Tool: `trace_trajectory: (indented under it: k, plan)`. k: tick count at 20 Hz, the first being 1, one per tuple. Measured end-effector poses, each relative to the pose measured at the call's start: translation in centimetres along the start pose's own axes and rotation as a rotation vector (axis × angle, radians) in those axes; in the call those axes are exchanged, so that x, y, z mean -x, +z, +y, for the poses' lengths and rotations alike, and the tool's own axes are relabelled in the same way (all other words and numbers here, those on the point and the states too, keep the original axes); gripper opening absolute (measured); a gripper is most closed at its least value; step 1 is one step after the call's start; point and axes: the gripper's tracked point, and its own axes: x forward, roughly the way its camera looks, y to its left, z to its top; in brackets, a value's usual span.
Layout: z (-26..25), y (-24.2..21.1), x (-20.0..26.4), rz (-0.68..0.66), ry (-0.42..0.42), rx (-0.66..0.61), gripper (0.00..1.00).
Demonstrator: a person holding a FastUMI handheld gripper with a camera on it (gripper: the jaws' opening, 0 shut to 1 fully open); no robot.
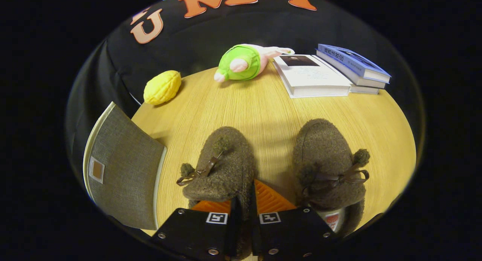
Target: Open the storage box then place both shoes into the box .Put the left shoe in first, then the right shoe, with the right side of both shoes facing outward in a uniform manner.
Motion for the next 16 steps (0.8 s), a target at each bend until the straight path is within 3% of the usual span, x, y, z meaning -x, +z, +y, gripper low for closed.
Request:
trace_trajectory:
  k: [1,3,7,16]
  plan:
    - [0.1,0.1,0.1,0.001,0.007,-0.020,0.08]
    - [0.6,0.5,0.8,-0.015,0.014,-0.040,0.05]
    - [3.5,1.6,3.2,-0.044,0.089,-0.120,0.05]
    - [12.9,6.0,11.4,-0.152,0.280,-0.127,0.05]
